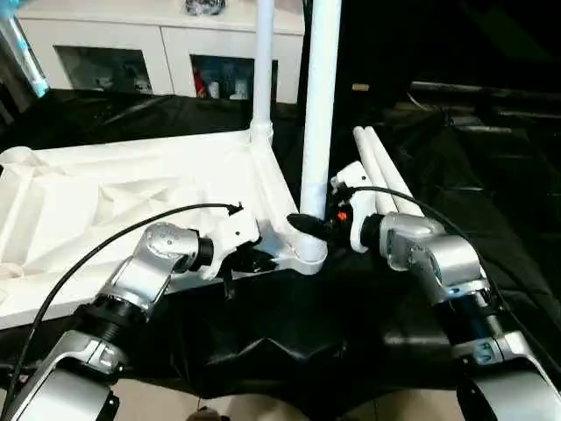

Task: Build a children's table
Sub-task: Insert table leg to table base

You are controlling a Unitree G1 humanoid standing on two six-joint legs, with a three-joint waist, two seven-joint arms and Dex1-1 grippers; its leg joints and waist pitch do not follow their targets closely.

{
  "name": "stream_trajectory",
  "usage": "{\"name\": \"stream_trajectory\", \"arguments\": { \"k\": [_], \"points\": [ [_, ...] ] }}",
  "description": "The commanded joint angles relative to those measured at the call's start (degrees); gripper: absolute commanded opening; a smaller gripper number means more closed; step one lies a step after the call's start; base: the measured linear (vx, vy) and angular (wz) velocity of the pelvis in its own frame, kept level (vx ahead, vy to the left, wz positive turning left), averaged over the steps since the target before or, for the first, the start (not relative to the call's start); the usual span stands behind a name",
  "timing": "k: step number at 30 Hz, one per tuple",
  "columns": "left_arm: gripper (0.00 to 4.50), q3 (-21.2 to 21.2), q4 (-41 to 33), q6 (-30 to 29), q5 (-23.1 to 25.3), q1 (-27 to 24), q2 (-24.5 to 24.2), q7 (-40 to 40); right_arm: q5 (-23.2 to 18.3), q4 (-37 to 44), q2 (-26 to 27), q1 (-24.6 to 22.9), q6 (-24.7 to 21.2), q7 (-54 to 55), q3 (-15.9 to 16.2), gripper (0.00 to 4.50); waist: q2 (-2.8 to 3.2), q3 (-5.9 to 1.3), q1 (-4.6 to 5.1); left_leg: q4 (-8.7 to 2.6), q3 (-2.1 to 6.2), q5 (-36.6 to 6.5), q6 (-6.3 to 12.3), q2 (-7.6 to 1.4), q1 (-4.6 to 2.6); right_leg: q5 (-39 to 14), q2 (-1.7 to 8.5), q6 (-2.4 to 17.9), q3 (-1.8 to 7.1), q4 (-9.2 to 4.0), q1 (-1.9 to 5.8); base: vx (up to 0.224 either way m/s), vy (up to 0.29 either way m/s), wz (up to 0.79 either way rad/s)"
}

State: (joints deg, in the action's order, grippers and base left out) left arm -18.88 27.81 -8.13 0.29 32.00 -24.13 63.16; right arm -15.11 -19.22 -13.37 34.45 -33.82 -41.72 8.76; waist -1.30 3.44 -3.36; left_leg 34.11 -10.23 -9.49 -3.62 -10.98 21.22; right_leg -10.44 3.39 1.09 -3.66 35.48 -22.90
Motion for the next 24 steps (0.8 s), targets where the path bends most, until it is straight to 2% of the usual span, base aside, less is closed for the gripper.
{"name": "stream_trajectory", "arguments": {
  "k": [1,5,10,11,12,13,15,16,18,19,20,21,23,24],
  "points": [
    [0.0,-1.4,-0.75,-0.55,0.93,-0.92,0.21,0.67,0.62,-2.42,0.44,0.49,0.29,0.36,-0.26,1.87,-0.04,-3.7,-0.18,-4.15,0.86,-14.7,-1.23,-2.24,-0.97,-18.36,4.94,9.33,3.07,-4.94,2.28,0.0,0.0,0.0],
    [0.0,-1.36,-0.97,-0.55,0.99,-1.12,0.39,0.27,-0.49,-4.18,1.02,0.34,1.47,0.2,-1.83,1.87,-0.1,-3.69,-0.11,-4.21,0.94,-15.84,-1.47,-2.29,-1.12,-19.96,5.0,8.98,3.07,-5.15,2.19,0.0,0.0,0.0],
    [0.0,-1.16,-1.6,-0.94,0.89,-1.52,0.32,-0.1,-2.11,-4.37,1.36,-2.57,2.82,0.26,-4.31,1.87,-0.06,-3.84,-0.24,-4.27,0.94,-15.75,-1.58,-2.38,-1.13,-17.87,4.98,9.39,3.08,-4.98,2.29,0.0,0.0,0.0],
    [0.0,-1.15,-1.69,-0.99,0.89,-1.59,0.28,-0.09,-2.2,-4.22,1.42,-2.96,3.02,0.34,-4.51,1.87,0.19,-3.83,-0.27,-4.29,0.97,-15.69,-1.59,-2.36,-1.1,-17.52,4.94,9.54,3.07,-4.9,2.28,0.0,0.0,0.0],
    [0.0,-1.11,-1.74,-1.03,0.87,-1.64,0.27,-0.11,-2.44,-4.04,1.52,-4.08,3.81,0.49,-5.06,1.87,0.01,-3.9,-0.23,-4.28,0.91,-15.36,-1.51,-2.33,-1.1,-16.6,4.83,9.76,3.04,-4.87,2.33,0.0,0.0,0.0],
    [0.0,-1.1,-1.75,-1.04,0.87,-1.65,0.26,-0.12,-2.48,-4.02,1.54,-4.22,3.91,0.5,-5.12,1.87,0.25,-3.9,-0.29,-4.28,0.91,-15.28,-1.5,-2.3,-1.07,-16.39,4.87,9.79,3.05,-4.86,2.35,0.0,0.0,0.0],
    [0.0,-1.07,-1.73,-1.05,0.91,-1.63,0.29,-0.17,-2.66,-4.05,1.74,-5.0,4.51,0.6,-5.68,1.87,0.05,-3.95,-0.27,-4.31,0.89,-14.83,-1.28,-2.28,-1.03,-15.69,4.8,9.95,3.01,-4.84,2.46,0.0,0.0,0.0],
    [0.0,-1.04,-1.59,-1.03,0.98,-1.55,0.35,-0.24,-2.89,-3.88,1.95,-5.82,5.08,0.67,-6.1,1.87,0.52,-3.91,-0.32,-4.33,0.95,-15.21,-1.32,-2.27,-1.08,-16.11,4.85,9.98,3.0,-4.89,2.42,0.0,0.0,0.0],
    [0.0,-1.0,-1.29,-0.92,1.19,-1.36,0.49,-0.41,-3.34,-3.85,2.34,-7.37,6.39,0.82,-6.76,1.87,0.18,-3.94,-0.31,-4.34,0.93,-15.9,-1.35,-2.27,-1.07,-17.11,4.91,9.59,2.98,-5.11,2.47,0.0,0.0,0.0],
    [0.0,-0.98,-1.21,-0.94,1.28,-1.26,0.56,-0.51,-3.59,-3.77,2.55,-8.49,7.33,0.74,-6.99,1.86,0.45,-3.93,-0.28,-4.42,0.96,-16.03,-1.39,-2.32,-1.13,-16.99,4.85,9.66,2.97,-5.17,2.4,0.0,0.0,0.0],
    [0.0,-0.98,-1.21,-0.95,1.29,-1.25,0.57,-0.53,-3.6,-3.76,2.58,-8.69,7.49,0.72,-6.99,1.86,0.38,-3.91,-0.26,-4.4,0.95,-16.15,-1.38,-2.32,-1.12,-16.91,4.81,9.71,2.97,-5.16,2.36,0.0,0.0,0.0],
    [0.0,-0.98,-1.2,-0.96,1.31,-1.22,0.58,-0.55,-3.6,-3.74,2.64,-9.14,7.85,0.7,-7.0,1.86,0.62,-3.98,-0.28,-4.43,1.0,-16.19,-1.45,-2.31,-1.14,-16.53,4.78,9.85,2.94,-5.14,2.45,0.0,0.0,0.0],
    [0.0,-1.0,-1.12,-0.98,1.37,-1.09,0.62,-0.59,-3.56,-3.61,2.78,-10.48,9.15,0.61,-7.0,1.86,0.53,-3.93,-0.29,-4.45,0.96,-16.26,-1.31,-2.31,-1.13,-16.26,4.76,10.0,2.95,-5.12,2.41,0.0,0.0,0.0],
    [0.0,-1.03,-1.11,-0.97,1.4,-1.05,0.61,-0.6,-3.53,-3.48,2.87,-11.09,9.57,0.72,-7.05,1.86,0.84,-3.93,-0.34,-4.48,1.04,-16.61,-1.39,-2.3,-1.2,-16.67,4.79,10.05,2.92,-5.11,2.4,0.0,0.0,0.0]
  ]
}}
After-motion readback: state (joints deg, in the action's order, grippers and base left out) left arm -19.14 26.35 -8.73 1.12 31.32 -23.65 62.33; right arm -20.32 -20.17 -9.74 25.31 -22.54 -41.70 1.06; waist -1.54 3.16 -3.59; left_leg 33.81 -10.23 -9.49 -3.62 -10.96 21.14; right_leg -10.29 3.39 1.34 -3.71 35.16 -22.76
